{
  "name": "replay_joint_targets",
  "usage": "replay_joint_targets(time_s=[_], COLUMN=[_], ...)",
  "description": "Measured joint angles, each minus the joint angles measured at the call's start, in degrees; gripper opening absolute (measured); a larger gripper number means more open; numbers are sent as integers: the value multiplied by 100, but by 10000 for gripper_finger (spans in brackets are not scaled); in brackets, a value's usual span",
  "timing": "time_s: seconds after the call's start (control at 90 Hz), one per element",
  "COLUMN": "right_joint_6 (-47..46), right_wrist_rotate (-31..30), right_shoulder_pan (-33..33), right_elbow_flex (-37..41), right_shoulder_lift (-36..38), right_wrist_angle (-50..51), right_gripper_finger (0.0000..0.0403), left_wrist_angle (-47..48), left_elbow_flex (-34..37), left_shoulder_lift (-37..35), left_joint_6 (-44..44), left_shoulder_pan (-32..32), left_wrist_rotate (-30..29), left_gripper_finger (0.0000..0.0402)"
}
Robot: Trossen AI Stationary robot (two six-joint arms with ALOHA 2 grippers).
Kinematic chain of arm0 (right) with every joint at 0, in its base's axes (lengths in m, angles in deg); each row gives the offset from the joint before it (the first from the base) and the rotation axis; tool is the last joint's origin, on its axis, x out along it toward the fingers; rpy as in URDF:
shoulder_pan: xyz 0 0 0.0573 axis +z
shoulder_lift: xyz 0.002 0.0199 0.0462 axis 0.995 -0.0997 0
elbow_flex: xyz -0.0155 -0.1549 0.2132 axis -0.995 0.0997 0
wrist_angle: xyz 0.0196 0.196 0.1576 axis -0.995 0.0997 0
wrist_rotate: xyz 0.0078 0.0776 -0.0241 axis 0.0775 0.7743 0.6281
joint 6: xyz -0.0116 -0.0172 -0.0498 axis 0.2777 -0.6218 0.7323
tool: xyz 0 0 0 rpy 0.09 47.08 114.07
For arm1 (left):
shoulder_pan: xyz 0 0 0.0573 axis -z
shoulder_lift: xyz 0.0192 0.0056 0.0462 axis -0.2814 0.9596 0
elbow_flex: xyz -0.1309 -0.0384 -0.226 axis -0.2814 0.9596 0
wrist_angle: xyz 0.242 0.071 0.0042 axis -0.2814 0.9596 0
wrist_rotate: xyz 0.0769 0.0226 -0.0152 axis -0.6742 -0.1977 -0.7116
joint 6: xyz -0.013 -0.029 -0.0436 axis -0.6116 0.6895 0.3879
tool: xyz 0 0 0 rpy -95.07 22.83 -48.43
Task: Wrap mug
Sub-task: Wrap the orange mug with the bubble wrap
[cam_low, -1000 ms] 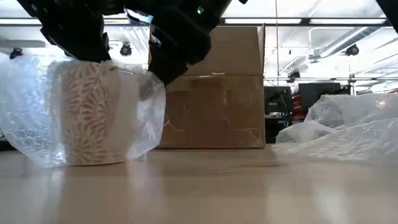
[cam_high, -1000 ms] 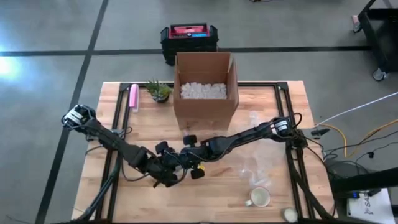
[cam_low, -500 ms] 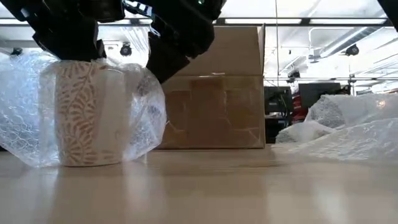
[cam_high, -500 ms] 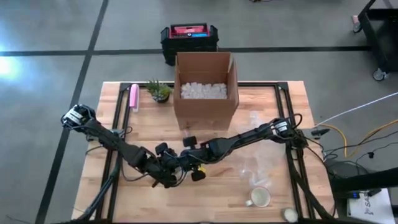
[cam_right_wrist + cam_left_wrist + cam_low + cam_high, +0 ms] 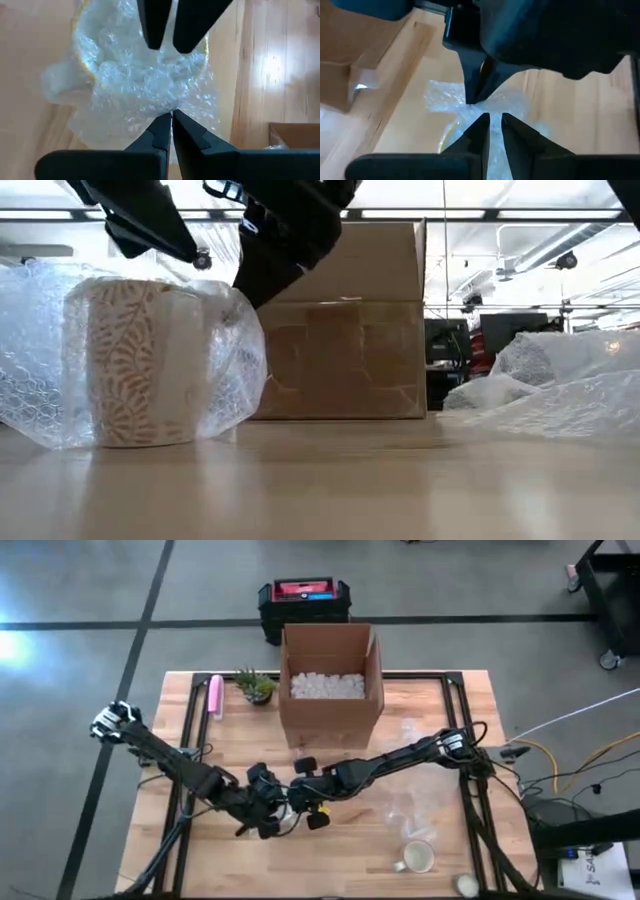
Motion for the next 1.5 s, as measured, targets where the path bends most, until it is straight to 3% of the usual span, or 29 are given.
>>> replay_joint_targets(time_s=[0.578,0.844,0.989,1.344,1.5], right_joint_6=[44,74,-24,2,45], right_wrist_rotate=[-3,-31,-439,-358,515], right_shoulder_pan=[20,9,-136,-247,-164], right_elbow_flex=[7,-243,-36,551,554], right_shoulder_lift=[219,260,260,258,258], right_wrist_angle=[88,1091,1338,-410,-1097], right_gripper_finger=[2,2,2,2,2], left_wrist_angle=[-726,-946,-964,-1032,-1072], left_elbow_flex=[655,752,759,768,768], left_shoulder_lift=[968,955,955,955,955], left_joint_6=[497,478,484,425,380], left_shoulder_pan=[-7,-7,-5,-5,-3], left_wrist_rotate=[297,400,419,456,507], left_gripper_finger=[36,36,36,36,36])
